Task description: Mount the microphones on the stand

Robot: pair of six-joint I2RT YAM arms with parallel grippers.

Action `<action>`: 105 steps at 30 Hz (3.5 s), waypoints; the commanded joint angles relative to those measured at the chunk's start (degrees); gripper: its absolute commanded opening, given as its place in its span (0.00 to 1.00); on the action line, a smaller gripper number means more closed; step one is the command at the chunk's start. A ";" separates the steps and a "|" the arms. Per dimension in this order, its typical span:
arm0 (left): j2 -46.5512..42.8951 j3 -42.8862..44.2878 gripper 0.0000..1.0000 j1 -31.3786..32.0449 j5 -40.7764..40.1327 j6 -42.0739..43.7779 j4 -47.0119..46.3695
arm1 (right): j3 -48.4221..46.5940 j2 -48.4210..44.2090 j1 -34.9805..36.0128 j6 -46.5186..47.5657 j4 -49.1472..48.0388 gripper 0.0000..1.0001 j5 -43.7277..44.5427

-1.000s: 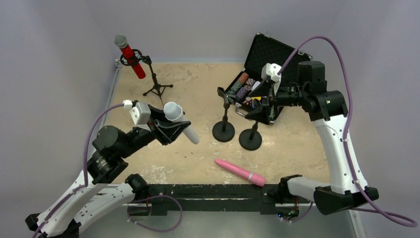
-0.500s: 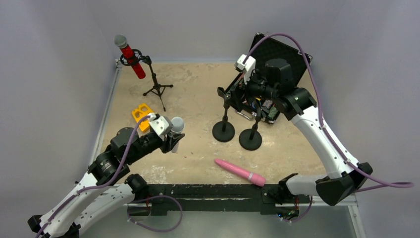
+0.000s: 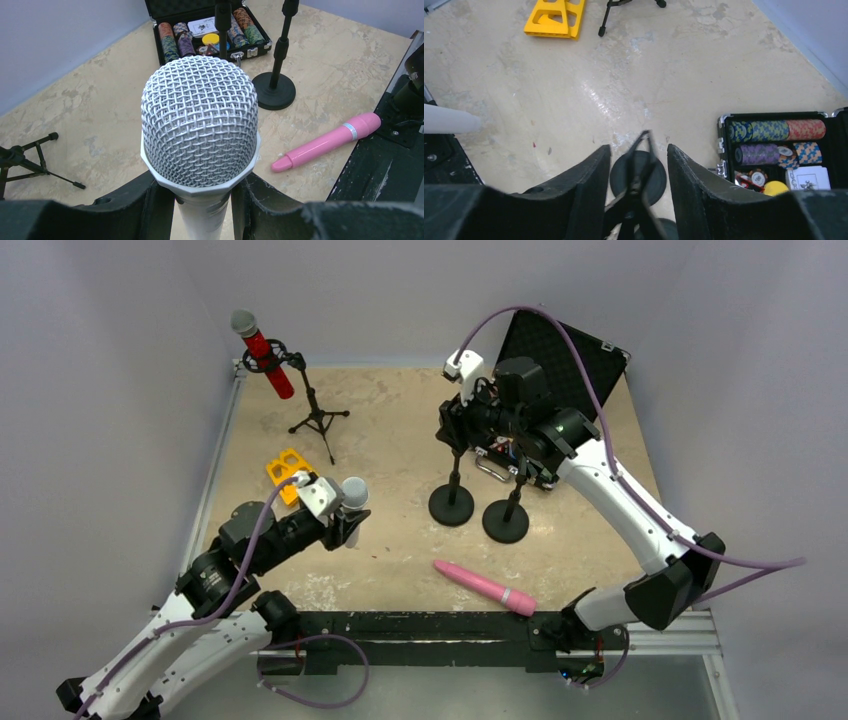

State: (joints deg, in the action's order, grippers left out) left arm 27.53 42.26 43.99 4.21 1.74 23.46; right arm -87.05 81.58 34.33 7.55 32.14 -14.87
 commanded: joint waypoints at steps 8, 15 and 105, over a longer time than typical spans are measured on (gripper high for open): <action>-2.13 -0.34 0.00 -0.31 -0.05 -0.06 -2.55 | -16.39 6.46 0.72 22.36 18.20 0.13 -17.71; -2.37 -0.34 0.00 -0.31 0.84 -0.58 -2.37 | -25.10 11.51 0.74 27.62 25.71 0.39 -22.86; 48.22 31.41 0.00 -6.69 20.92 -9.89 -25.91 | -7.79 4.39 -7.06 29.01 24.25 0.30 -37.93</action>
State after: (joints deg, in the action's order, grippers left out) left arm 75.22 73.36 36.75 21.93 -9.45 -1.91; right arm -94.78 88.12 26.44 36.86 56.25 -47.48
